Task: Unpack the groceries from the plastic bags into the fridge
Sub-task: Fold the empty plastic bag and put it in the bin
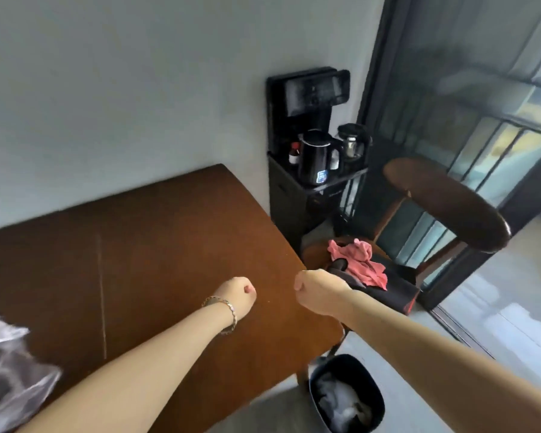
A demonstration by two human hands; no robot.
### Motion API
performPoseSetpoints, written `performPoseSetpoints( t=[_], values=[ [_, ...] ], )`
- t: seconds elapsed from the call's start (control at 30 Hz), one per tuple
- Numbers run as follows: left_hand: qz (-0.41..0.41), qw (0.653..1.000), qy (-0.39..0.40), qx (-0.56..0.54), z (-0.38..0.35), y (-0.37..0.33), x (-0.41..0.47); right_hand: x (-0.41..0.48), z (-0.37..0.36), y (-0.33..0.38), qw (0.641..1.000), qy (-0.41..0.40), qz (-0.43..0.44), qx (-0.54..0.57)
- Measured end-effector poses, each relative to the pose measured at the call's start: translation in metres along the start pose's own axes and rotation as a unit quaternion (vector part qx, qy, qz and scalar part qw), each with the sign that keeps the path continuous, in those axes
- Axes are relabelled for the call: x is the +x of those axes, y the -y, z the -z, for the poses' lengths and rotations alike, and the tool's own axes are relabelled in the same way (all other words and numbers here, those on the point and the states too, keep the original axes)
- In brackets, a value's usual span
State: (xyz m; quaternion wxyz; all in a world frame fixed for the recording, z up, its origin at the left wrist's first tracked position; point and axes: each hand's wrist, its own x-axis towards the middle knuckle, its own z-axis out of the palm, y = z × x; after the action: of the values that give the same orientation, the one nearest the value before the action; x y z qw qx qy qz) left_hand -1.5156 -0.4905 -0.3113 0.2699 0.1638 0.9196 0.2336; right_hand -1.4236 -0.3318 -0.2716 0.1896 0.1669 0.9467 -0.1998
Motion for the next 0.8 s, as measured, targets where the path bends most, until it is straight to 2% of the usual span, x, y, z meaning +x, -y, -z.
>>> performPoseSetpoints(
  t=[0.13,0.23,0.3,0.37,0.43,0.5,0.57,0.6,0.63,0.67,0.7,0.73,0.77,0.8],
  values=[
    [0.034,0.996,-0.077,0.032,0.076,0.093,-0.034,0.018,-0.014,0.108,0.998,0.016,0.043,-0.036],
    [0.059,0.984,-0.126,0.108,0.123,0.175,-0.056,0.036,-0.036,0.187,0.996,0.024,0.070,-0.046],
    [0.124,0.962,-0.148,0.194,0.154,0.236,-0.068,0.047,-0.058,0.240,0.995,0.027,0.085,-0.037],
    [0.211,0.933,-0.137,0.257,0.188,0.304,-0.078,0.061,-0.086,0.298,0.994,0.042,0.094,-0.033],
    [0.288,0.913,-0.115,0.264,0.216,0.362,-0.085,0.075,-0.110,0.346,0.992,0.060,0.106,-0.044],
    [0.345,0.907,-0.102,0.221,0.229,0.398,-0.089,0.077,-0.121,0.370,0.991,0.064,0.110,-0.033],
    [0.383,0.913,-0.090,0.109,0.232,0.436,-0.093,0.079,-0.136,0.394,0.990,0.083,0.111,-0.023],
    [0.375,0.922,-0.075,0.054,0.234,0.448,-0.096,0.080,-0.144,0.404,0.989,0.097,0.107,-0.025],
    [0.339,0.938,-0.053,0.053,0.230,0.462,-0.093,0.080,-0.151,0.411,0.989,0.104,0.105,-0.023],
    [0.305,0.948,-0.080,0.043,0.228,0.470,-0.090,0.081,-0.155,0.416,0.989,0.106,0.104,-0.007],
    [0.285,0.953,-0.103,0.006,0.225,0.468,-0.092,0.080,-0.158,0.419,0.989,0.104,0.099,0.028],
    [0.283,0.947,-0.129,-0.082,0.226,0.460,-0.091,0.079,-0.160,0.422,0.987,0.103,0.079,0.092],
    [0.269,0.941,-0.158,-0.132,0.224,0.454,-0.084,0.080,-0.162,0.424,0.977,0.108,0.023,0.180],
    [0.248,0.937,-0.168,-0.180,0.225,0.442,-0.081,0.079,-0.161,0.425,0.949,0.126,-0.064,0.282]
  ],
)
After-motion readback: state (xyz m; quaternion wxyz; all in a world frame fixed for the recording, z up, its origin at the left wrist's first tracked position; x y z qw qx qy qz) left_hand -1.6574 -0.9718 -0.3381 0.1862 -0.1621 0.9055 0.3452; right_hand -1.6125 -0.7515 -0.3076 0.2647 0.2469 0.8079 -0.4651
